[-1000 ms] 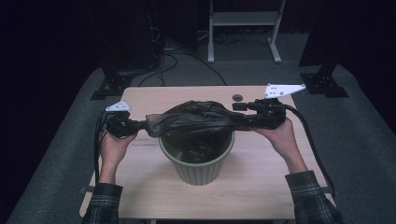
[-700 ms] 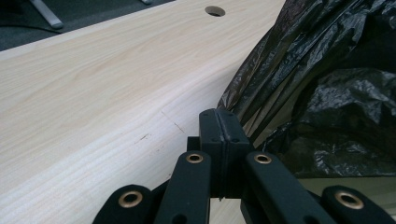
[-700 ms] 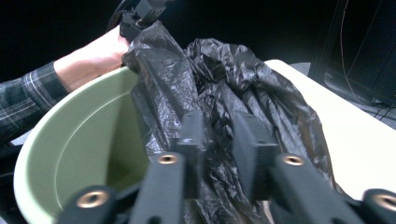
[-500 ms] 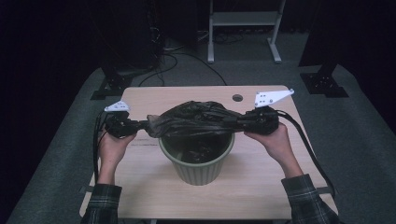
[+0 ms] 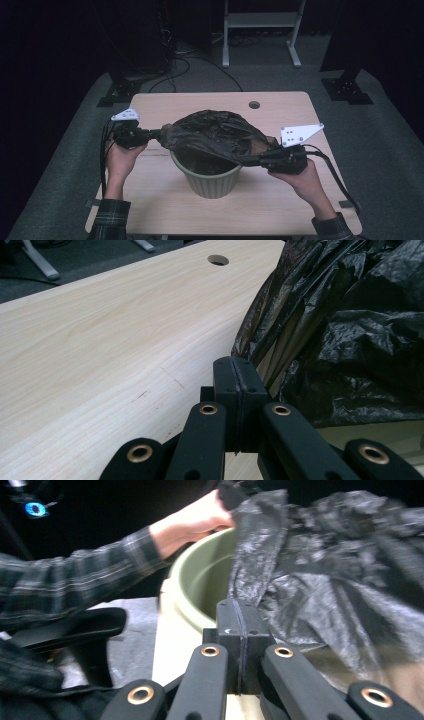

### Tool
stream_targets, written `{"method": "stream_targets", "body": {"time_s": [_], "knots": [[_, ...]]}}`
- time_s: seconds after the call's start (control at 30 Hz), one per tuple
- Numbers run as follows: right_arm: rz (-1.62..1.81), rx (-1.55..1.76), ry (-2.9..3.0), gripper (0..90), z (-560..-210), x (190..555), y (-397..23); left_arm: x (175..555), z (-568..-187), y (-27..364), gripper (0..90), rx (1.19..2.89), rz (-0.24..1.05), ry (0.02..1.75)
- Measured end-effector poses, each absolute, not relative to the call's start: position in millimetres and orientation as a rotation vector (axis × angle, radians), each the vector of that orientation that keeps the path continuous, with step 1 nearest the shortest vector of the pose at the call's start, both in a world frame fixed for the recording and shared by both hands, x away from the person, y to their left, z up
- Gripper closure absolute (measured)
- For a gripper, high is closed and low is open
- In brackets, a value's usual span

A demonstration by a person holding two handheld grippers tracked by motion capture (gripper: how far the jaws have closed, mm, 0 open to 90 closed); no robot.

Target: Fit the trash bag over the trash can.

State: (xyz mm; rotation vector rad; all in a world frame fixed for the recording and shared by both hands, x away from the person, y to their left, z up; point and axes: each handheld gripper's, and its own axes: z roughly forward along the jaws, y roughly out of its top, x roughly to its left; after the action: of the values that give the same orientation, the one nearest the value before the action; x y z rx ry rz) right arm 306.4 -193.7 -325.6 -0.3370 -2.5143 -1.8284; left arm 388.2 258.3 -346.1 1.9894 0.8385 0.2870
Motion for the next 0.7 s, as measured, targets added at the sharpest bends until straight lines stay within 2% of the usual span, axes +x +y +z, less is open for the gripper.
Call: {"method": "stream_targets", "body": {"time_s": [0.2, 0.37, 0.7], "knots": [[-1.76, -0.259, -2.513, 89.9, -337, 288, -182, 386, -343, 257, 90.0, 1.991, 0.29, 0.827], [-1.575, -0.253, -2.616, 89.9, -363, 283, -163, 386, -345, 255, 90.0, 1.996, 0.286, 0.824], [-1.408, -0.301, -2.64, 90.0, -404, 288, -150, 388, -351, 254, 90.0, 2.003, 0.258, 0.824]]}}
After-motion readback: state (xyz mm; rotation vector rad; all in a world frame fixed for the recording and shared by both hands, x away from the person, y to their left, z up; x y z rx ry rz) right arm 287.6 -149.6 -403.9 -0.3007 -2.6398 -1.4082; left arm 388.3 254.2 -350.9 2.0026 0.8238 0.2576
